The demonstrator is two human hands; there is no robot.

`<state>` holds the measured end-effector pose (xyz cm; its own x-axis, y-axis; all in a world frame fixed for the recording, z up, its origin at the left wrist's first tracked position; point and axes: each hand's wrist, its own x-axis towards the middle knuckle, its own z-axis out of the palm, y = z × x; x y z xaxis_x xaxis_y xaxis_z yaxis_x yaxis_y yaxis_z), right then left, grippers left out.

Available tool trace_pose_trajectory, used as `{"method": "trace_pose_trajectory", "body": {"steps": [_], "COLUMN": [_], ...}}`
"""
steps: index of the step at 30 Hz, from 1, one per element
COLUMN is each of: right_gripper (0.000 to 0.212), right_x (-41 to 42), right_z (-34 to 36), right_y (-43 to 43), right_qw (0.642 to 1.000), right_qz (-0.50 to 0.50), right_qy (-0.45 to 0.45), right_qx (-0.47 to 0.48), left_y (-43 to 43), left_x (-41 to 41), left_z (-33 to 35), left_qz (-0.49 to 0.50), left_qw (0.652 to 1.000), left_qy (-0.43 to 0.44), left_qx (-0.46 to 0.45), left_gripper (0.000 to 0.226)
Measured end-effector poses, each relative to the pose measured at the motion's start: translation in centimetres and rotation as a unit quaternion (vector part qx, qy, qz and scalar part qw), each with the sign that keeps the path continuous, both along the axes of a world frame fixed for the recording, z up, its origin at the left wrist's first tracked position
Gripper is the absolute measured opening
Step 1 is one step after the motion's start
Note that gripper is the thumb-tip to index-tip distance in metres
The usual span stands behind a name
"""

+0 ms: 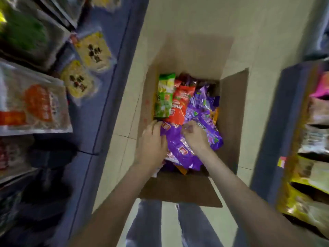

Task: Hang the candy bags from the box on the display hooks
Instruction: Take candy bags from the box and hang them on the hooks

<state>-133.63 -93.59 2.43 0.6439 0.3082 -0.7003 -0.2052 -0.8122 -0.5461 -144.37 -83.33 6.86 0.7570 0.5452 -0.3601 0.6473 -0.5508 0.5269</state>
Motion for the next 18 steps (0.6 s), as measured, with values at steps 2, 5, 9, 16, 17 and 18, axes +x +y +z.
{"method": "trace_pose_trajectory", "body": {"steps": [2, 5, 9, 16, 17, 18], "right_gripper": [0.029, 0.037, 0.03, 0.013, 0.013, 0.013], "right_x": [0.0, 0.2, 0.1, 0.3, 0.6, 1.0], "right_z": [-4.6, -10.9, -16.2, -10.9, -8.7, -6.4], "right_y": [1.7, 5.3, 8.5, 8.6, 8.3, 8.0], "right_qw": [1.0, 0.999, 0.998, 0.986, 0.98, 0.97], "right_qz": [0.002, -0.027, -0.058, -0.042, 0.001, 0.05], "right_qy": [0.009, 0.02, 0.008, -0.147, -0.184, -0.224], "right_qx": [0.007, 0.011, -0.007, 0.06, 0.072, 0.081], "left_y": [0.4, 1.2, 1.8, 3.8, 4.0, 4.1], "left_x": [0.0, 0.3, 0.5, -0.1, 0.2, 0.6], "left_z": [-3.9, -8.3, -11.0, -9.1, -8.3, -7.0], "left_qz": [0.005, -0.014, -0.038, -0.066, -0.069, -0.072], "left_qw": [1.0, 1.0, 0.998, 0.996, 0.996, 0.996], "left_qy": [0.015, 0.018, -0.01, -0.033, -0.034, -0.032], "left_qx": [0.004, 0.017, 0.041, 0.048, 0.046, 0.041], "left_gripper": [0.041, 0.044, 0.043, 0.049, 0.054, 0.06]}}
